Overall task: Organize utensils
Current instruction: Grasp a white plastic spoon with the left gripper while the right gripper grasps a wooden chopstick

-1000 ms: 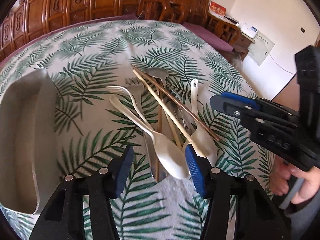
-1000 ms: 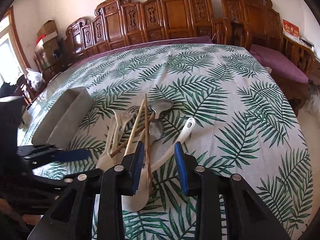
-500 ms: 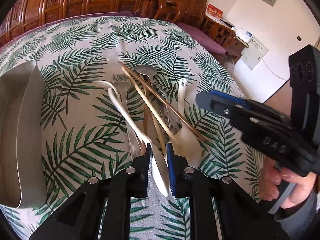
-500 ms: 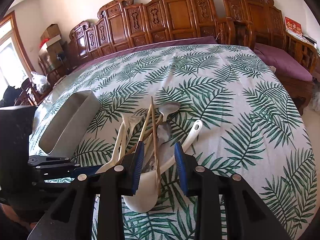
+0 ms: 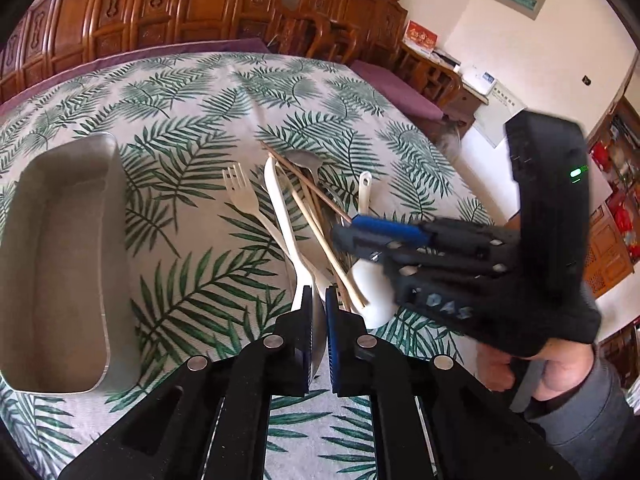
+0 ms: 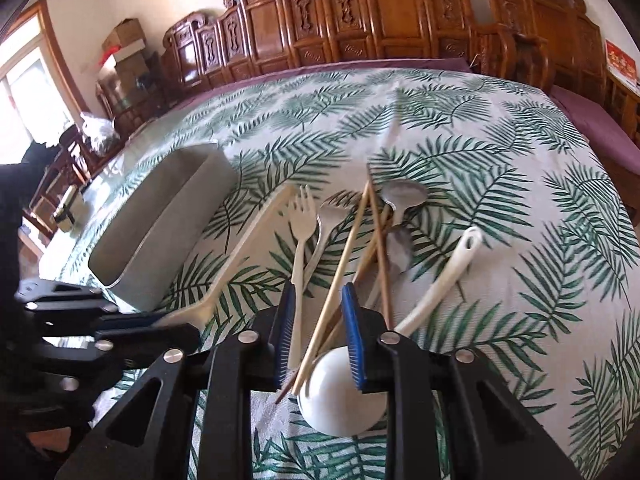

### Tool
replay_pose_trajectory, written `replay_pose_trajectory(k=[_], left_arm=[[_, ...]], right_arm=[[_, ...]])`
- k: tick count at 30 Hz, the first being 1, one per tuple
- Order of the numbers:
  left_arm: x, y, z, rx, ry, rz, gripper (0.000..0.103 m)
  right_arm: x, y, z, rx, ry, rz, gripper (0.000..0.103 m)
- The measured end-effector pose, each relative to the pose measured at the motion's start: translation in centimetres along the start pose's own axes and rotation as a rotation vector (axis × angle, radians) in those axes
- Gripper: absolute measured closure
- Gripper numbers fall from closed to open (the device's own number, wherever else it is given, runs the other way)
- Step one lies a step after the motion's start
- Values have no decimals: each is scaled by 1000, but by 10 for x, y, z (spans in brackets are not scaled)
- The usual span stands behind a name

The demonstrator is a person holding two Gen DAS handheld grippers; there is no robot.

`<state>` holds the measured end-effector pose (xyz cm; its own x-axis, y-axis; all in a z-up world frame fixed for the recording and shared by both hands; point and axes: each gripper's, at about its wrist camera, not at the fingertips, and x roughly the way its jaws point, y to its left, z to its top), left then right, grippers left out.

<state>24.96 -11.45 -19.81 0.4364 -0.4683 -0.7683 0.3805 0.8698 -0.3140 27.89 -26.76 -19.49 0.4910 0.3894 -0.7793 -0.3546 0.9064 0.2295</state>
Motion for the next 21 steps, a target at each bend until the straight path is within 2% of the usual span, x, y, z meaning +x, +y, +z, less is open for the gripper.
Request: replay_pose_trajectory(k=[5,21], left_arm=[[-7,11,0,-19,-16,-10,98],[-21,19,0,-10,-47,-12,98]], right_arm=[[15,7,2,-17,25,-27,87],[51,8,11,-44,93,-148,90]])
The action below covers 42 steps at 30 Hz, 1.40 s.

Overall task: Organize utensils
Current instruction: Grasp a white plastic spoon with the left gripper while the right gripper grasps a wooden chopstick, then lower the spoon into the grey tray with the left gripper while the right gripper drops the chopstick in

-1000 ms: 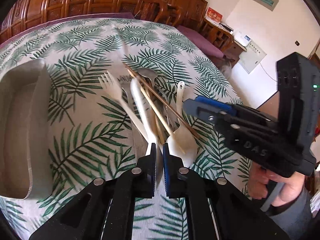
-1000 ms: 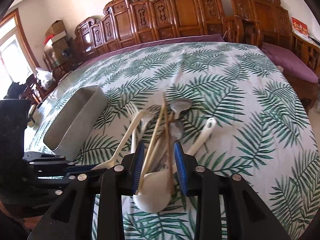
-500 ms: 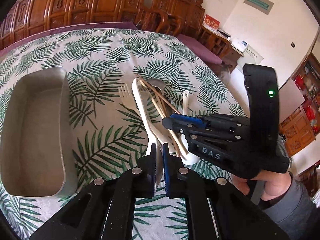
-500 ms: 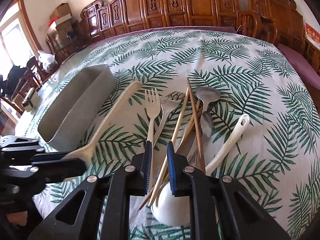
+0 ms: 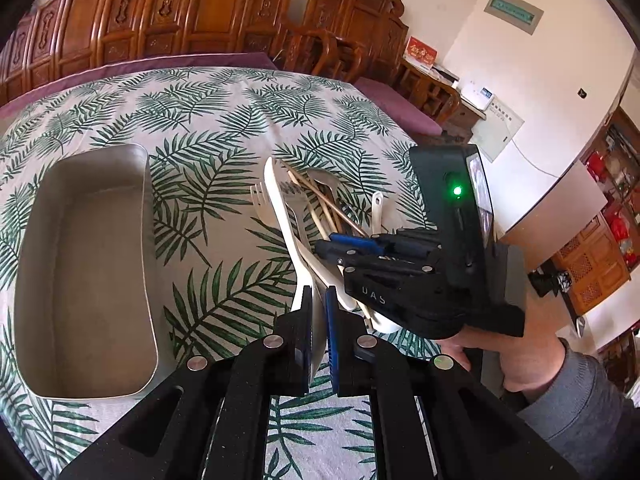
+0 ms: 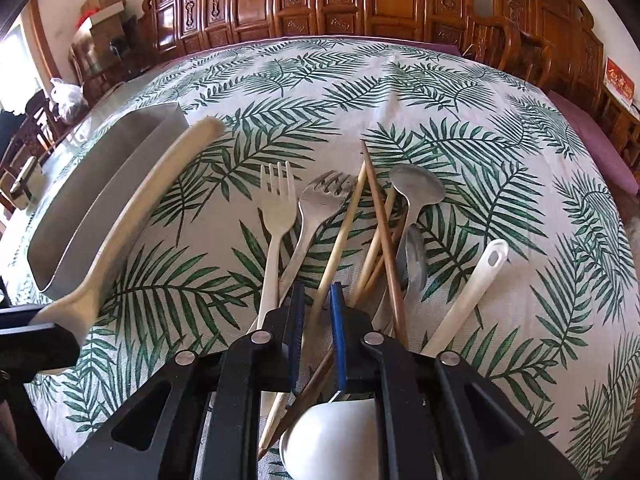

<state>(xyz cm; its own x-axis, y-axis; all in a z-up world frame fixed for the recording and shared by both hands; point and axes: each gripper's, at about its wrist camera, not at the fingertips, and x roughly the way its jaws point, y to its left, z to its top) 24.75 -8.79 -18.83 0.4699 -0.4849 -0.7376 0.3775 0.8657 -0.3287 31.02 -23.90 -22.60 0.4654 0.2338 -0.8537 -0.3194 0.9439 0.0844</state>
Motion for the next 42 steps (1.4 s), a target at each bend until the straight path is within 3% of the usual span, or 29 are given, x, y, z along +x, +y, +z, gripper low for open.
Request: replay_pose_trajectory(k=[6,19,34,42], left_arm=[[-8,0,2,3,-16,9,98],[-41,10,8,-5,-68,42,98],[-56,65,8,-53,-47,142,98],[-43,103,5,-117,-1,186,98]], right_arm=[[-11,-4,1,38,-19,-29,94],[-54,5,-11,58,-108,37,97],[-74,48,-10,10,-164,102,97],[-72,64,-9,-9,-156,127,97]])
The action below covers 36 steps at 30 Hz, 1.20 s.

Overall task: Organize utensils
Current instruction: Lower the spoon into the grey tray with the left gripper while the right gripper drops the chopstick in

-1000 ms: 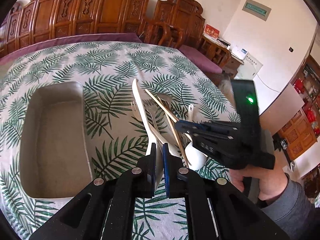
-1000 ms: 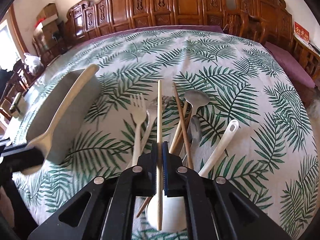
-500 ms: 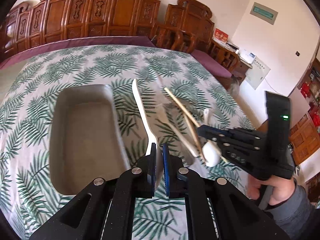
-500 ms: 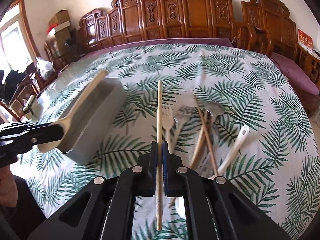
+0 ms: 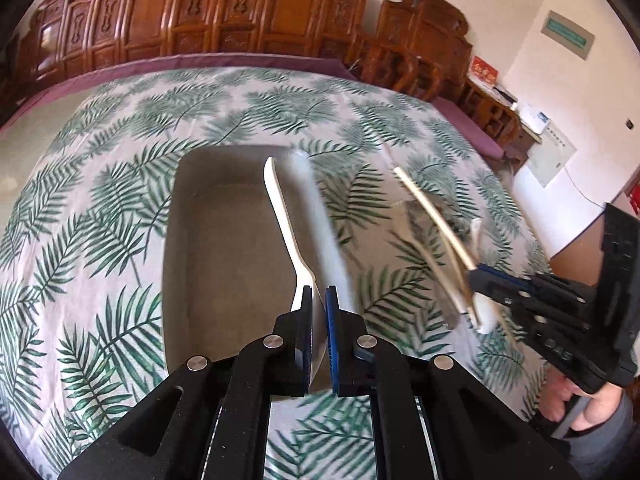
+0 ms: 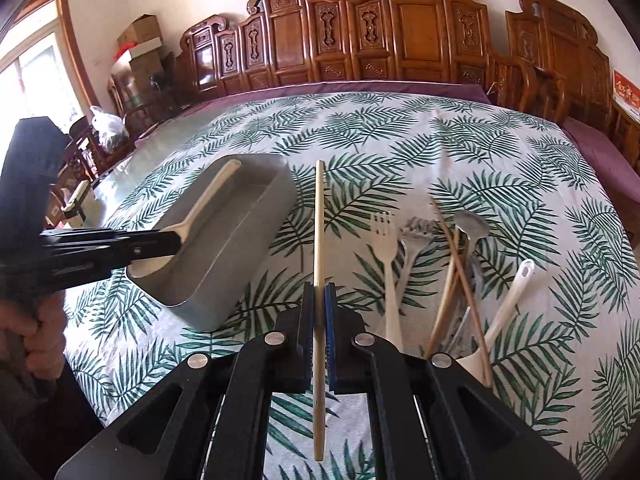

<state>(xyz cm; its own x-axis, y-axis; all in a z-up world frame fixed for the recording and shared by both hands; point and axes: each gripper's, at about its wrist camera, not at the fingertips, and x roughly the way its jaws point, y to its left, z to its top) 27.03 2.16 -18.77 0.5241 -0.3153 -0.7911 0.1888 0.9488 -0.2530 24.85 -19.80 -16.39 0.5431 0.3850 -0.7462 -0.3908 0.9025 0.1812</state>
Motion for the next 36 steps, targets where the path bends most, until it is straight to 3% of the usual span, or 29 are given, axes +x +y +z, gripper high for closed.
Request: replay_pose_trajectory(k=[6,14,16,26,29,34,36], left_arm=[[16,21,-3,-52,50,30,98],[7,25,-1,-52,27,64,96],[-1,24,0,-40,7,84,88],[-33,44,11,-45,-76,159,68],[-43,52,14,-57,-99,179,57],[-54,66,17,-77,-129,221,30],[-57,73,18,-88,-133,230,25]], right_arm=[[5,8,-1,-9,14,13,97],[5,30,8,-38,14,28,97],[6,36,13,-43,11,37,97],[33,70,38,-19,12,109,97],[45,75,47,10,17,132,97],[69,82,57,50,34,153,97],[78,86,58,56,47,151,97]])
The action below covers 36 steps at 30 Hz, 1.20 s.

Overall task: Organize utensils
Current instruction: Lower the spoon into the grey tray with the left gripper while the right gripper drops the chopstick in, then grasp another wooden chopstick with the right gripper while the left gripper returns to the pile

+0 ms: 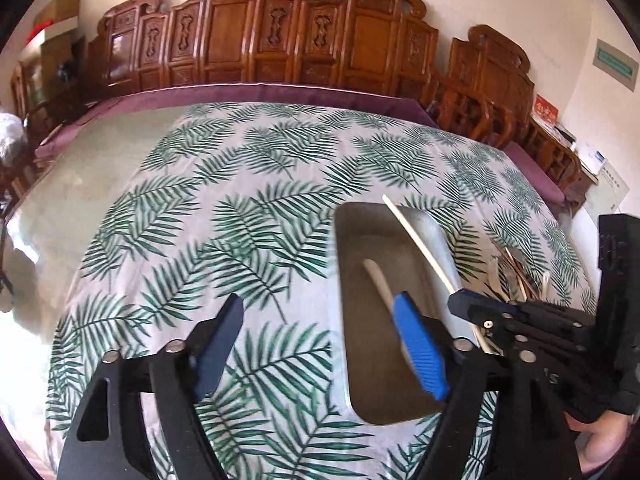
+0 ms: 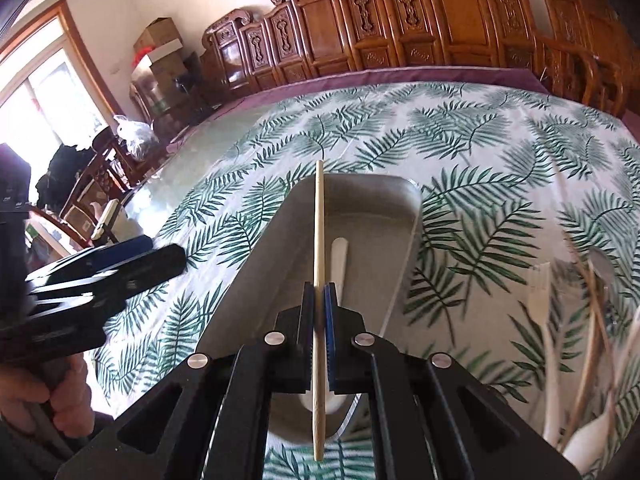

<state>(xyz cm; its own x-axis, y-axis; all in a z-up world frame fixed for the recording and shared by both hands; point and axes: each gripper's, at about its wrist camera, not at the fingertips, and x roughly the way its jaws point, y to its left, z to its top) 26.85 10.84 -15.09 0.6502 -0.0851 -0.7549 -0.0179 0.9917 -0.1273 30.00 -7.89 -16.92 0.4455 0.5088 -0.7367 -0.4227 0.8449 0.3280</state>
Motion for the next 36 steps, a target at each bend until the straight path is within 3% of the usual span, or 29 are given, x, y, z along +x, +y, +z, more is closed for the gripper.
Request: replay_pose_trajectory(k=[6,13,21,30,36], left_arm=[[-2,12,2,-33,-8,15,15],[-3,13,3,-37,-11,17,15],[-4,12,2,-34,-14,17,15],[-9,-12,2,0,-26,-26,15],[-11,-45,0,42,-37,-76,15]], right_arm=[[27,1,1,18,34,-21,97],[43,0,3,47,54,-33,96],[40,10,2,3,45,16,93],[-33,-14,-5,-64,-54,-36,93],[-90,-53,-19,-101,-94,-159,90]])
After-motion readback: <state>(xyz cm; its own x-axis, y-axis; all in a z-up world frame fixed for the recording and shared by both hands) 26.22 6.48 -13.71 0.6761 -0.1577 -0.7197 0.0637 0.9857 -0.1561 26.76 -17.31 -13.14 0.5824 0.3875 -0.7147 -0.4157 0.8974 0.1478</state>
